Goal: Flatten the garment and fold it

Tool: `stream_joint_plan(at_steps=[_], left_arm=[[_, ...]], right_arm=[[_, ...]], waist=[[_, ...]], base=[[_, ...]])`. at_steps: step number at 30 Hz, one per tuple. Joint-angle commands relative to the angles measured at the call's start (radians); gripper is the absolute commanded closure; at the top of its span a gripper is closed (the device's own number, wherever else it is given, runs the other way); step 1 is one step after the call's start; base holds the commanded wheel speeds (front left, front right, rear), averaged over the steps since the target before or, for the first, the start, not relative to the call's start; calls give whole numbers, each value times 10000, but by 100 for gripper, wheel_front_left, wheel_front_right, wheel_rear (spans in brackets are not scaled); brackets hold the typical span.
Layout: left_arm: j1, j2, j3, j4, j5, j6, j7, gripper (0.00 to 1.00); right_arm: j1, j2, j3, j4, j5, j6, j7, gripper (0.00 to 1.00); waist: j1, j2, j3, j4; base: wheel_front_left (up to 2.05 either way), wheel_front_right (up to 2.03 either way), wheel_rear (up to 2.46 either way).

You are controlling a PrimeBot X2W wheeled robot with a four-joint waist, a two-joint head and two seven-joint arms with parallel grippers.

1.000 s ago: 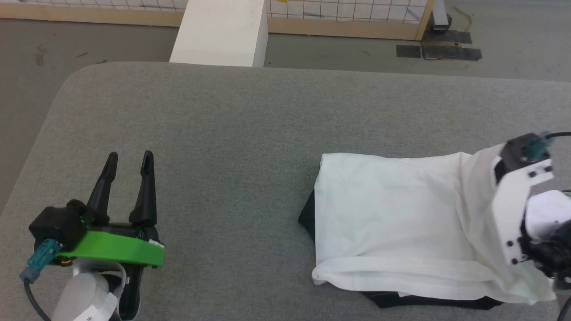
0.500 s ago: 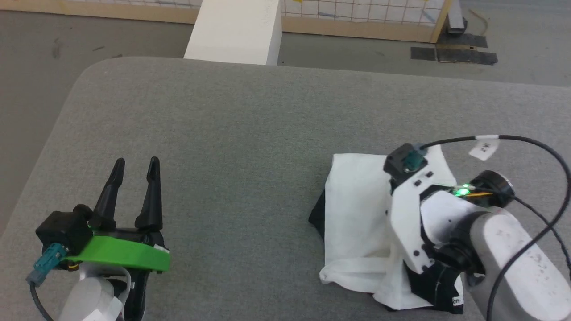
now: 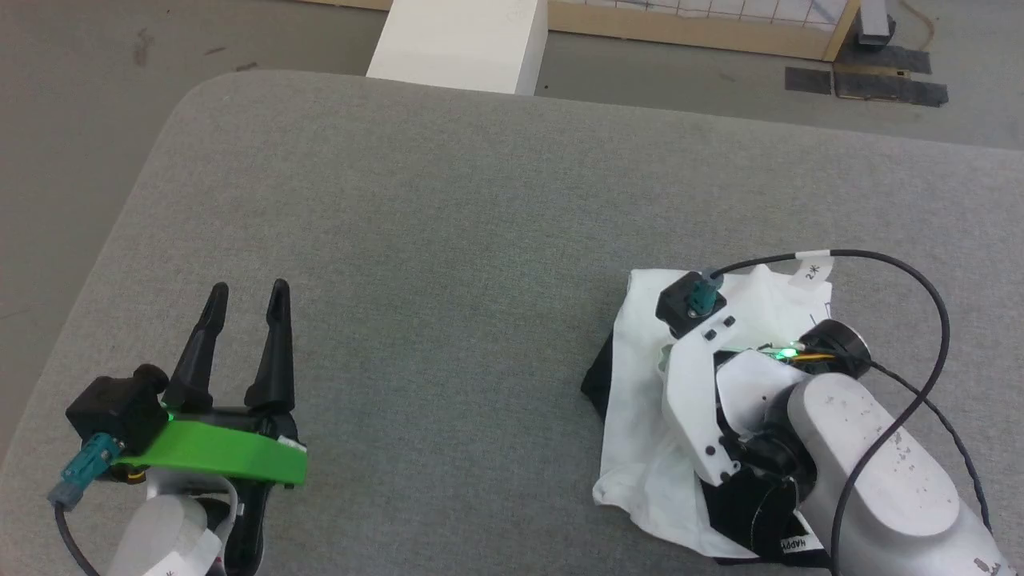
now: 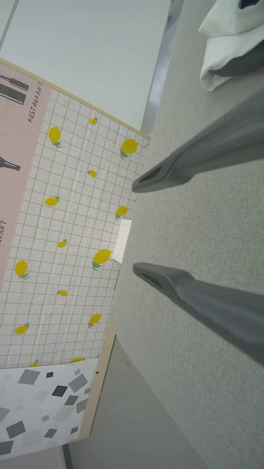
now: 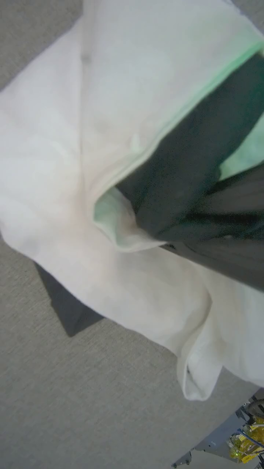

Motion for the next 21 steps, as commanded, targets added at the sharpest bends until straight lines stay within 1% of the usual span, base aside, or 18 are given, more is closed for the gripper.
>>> stream_joint_plan(at_steps=[1,2,3,5,10,14,17,21], left_arm=[[-168,-28,7,29,-159,-38,-36,0],[-177,-30,1,37,-162,-38,-36,0],[-185,-35,-4,48,-166,-38,-36,0],[-199,-41,4,65,-182,-38,-36,0],[-173,-61,36,106,-181,-38,-36,0],[-101,-39,-4,143,-171,-38,-36,0],[-58,-31,-5,140,-188,-38,-36,0],[32,23,-78,141,-149,-38,-36,0]], right_arm=[[-179,72,-5,196,52,-13,-197,100],[-229,82,-4,294,22,-13,-338,100],[-282,106,13,397,19,-13,-509,65],[-394,162,84,483,51,-13,-802,0],[-666,242,408,376,178,-13,-1270,0],[-884,274,898,58,319,-13,-1469,0],[-921,434,1188,-121,600,-13,-1685,0],[-934,615,1247,-259,789,-13,-2140,0]], waist=[[0,0,31,38],[0,0,29,46],[0,0,18,55],[0,0,-20,67],[0,0,-238,53],[0,0,-429,9],[0,0,-544,-28],[0,0,-653,-104]], base=[[0,0,0],[0,0,0],[0,0,0],[0,0,0],[0,0,0],[0,0,0],[0,0,0],[0,0,0]])
